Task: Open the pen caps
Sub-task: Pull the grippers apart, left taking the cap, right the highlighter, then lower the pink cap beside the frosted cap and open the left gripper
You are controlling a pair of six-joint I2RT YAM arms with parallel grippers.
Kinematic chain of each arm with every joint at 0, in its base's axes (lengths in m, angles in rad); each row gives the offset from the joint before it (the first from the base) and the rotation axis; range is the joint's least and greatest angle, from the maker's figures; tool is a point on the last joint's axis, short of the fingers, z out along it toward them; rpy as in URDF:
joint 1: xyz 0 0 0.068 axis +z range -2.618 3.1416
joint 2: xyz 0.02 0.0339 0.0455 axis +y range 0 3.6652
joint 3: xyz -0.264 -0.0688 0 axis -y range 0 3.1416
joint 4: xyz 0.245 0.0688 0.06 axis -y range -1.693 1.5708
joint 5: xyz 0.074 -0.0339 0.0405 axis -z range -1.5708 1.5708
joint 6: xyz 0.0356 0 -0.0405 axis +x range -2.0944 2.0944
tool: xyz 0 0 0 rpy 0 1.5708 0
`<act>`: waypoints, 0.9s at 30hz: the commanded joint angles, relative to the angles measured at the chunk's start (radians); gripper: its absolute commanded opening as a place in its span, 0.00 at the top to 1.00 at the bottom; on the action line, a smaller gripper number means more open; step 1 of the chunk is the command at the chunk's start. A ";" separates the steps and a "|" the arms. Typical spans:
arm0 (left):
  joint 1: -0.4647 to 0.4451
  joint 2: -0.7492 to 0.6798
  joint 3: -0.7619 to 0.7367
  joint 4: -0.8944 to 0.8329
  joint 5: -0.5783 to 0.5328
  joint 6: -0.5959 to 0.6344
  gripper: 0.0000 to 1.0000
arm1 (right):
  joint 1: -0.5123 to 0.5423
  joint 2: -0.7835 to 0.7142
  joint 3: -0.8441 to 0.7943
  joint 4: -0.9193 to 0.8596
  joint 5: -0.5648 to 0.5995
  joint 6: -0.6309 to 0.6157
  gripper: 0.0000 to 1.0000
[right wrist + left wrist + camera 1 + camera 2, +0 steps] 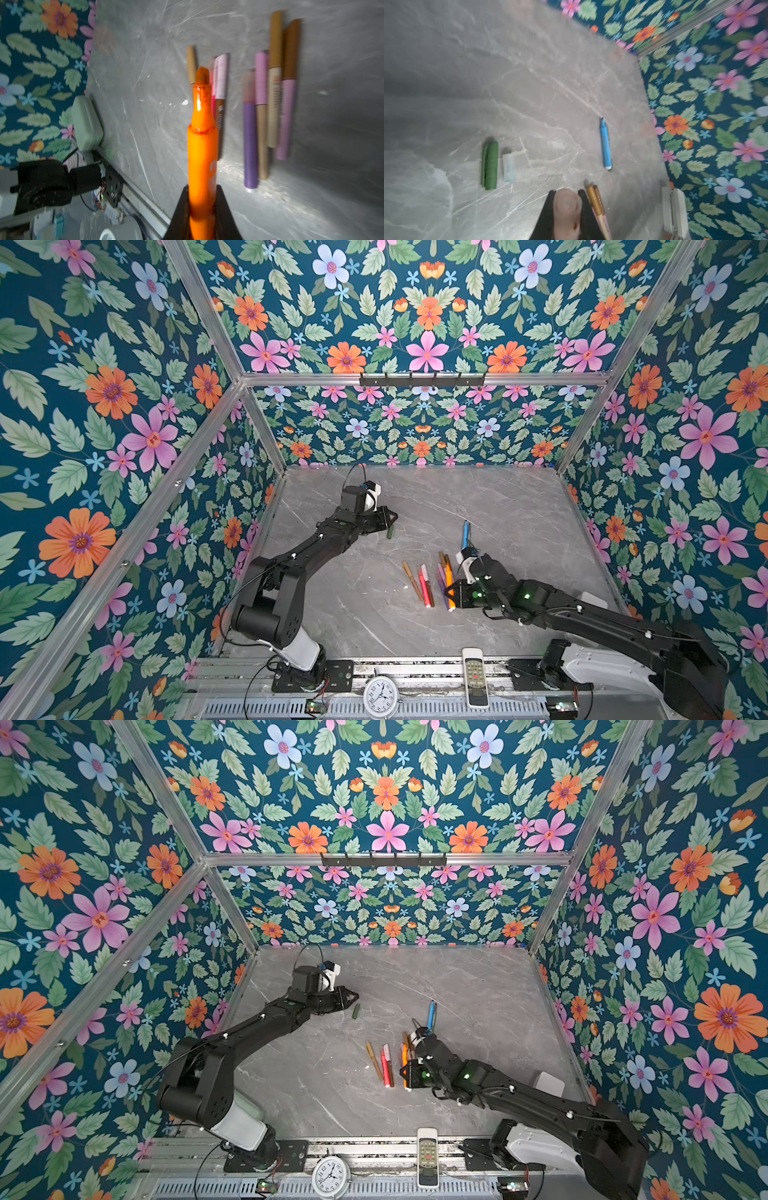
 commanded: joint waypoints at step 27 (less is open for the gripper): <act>-0.342 0.556 0.727 -0.780 -0.798 0.074 0.86 | -0.274 -0.262 -0.098 -0.257 -0.010 -0.100 1.00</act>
